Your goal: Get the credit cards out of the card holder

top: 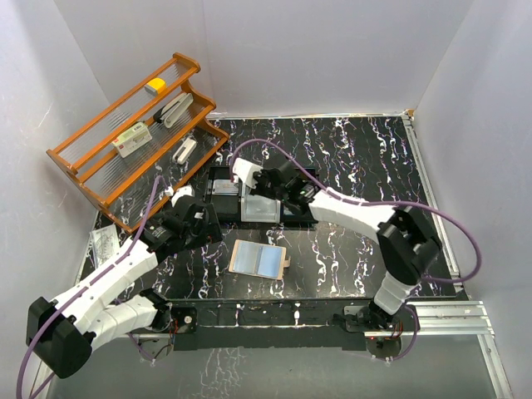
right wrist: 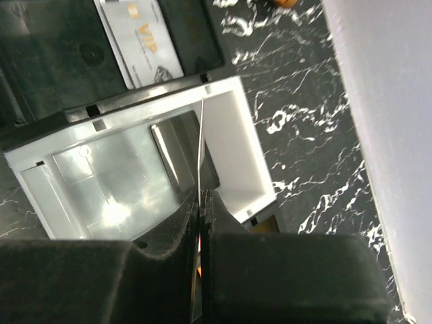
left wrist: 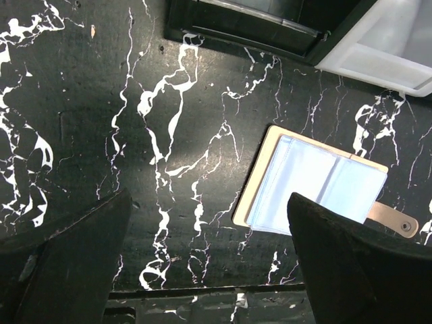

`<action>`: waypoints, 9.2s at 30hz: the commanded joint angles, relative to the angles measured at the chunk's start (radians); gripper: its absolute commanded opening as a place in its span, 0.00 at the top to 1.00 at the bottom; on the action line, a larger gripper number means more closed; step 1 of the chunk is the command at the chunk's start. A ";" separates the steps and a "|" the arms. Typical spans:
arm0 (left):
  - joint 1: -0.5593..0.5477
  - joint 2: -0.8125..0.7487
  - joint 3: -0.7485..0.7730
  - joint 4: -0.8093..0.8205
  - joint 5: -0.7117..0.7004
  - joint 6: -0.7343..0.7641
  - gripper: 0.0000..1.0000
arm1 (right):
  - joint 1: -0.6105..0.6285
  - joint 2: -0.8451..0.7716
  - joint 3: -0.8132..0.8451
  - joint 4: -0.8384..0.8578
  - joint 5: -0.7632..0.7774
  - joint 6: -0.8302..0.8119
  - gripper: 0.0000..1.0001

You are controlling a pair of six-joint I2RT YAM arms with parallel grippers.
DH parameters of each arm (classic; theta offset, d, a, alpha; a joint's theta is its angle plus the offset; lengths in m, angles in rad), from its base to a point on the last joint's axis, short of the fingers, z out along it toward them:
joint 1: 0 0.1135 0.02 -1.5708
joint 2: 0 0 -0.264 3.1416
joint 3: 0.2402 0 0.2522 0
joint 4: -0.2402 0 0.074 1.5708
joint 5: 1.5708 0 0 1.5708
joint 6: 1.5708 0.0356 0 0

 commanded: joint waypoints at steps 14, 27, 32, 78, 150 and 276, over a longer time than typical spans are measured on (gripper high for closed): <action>0.009 -0.030 -0.005 -0.054 -0.034 0.012 0.01 | 0.025 0.292 0.188 0.030 0.301 -0.074 1.00; 0.009 -0.018 -0.006 -0.039 -0.015 0.020 0.01 | 0.025 0.415 0.234 0.019 0.257 -0.125 0.88; 0.009 -0.020 -0.011 -0.038 -0.011 0.023 0.01 | 0.025 0.392 0.215 0.027 0.242 -0.104 0.67; 0.009 -0.171 -0.009 -0.071 -0.133 -0.144 0.01 | 0.345 -0.028 -0.118 -0.346 0.404 1.714 0.22; 0.008 -0.223 -0.120 -0.001 -0.035 -0.158 0.24 | 0.396 0.372 0.208 -0.646 0.413 1.588 0.33; -0.108 0.370 -0.130 0.684 0.547 -0.026 0.52 | 0.102 -0.100 -0.371 -0.164 -0.067 1.594 0.63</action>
